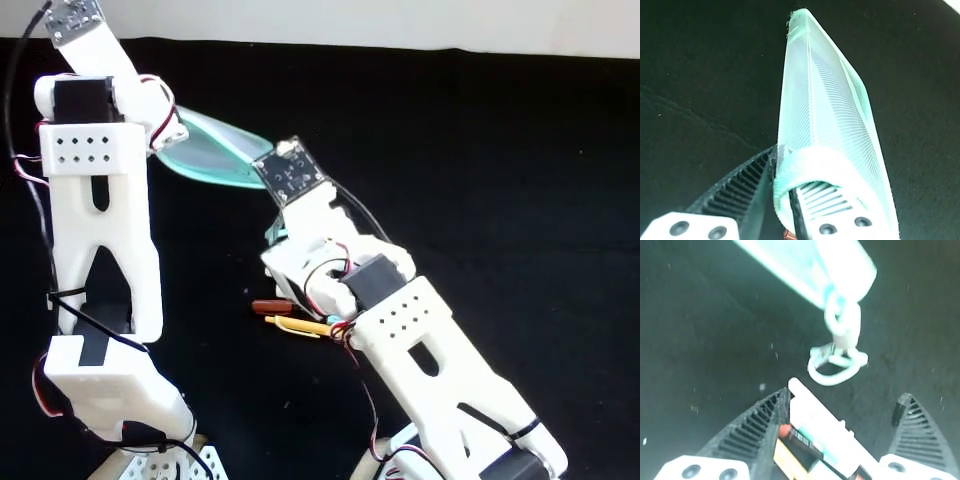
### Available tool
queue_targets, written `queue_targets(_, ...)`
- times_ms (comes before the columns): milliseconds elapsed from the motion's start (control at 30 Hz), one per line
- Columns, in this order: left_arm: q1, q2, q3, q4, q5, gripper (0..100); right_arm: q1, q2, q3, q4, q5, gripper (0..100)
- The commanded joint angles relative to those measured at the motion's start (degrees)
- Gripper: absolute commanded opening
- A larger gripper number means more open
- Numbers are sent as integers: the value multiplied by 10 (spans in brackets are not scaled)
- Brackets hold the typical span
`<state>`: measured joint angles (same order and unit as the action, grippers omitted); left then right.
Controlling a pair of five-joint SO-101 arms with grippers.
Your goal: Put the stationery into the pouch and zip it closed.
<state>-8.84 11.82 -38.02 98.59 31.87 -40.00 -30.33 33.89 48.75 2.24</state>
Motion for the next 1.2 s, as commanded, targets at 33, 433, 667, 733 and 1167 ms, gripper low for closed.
queue_targets(33,4,-16,-15,19,-4,6,5,-8,-9,-51,5,324)
queue_targets(433,4,-17,-15,25,-4,7,19,151,-15,-203,6,321)
queue_targets(667,4,-12,-15,25,-5,7,30,171,-20,-246,1,60)
queue_targets(733,4,-12,-15,25,-5,7,32,171,-28,-251,-31,15)
queue_targets(1167,4,-17,0,25,-5,7,78,99,-164,-103,-66,7)
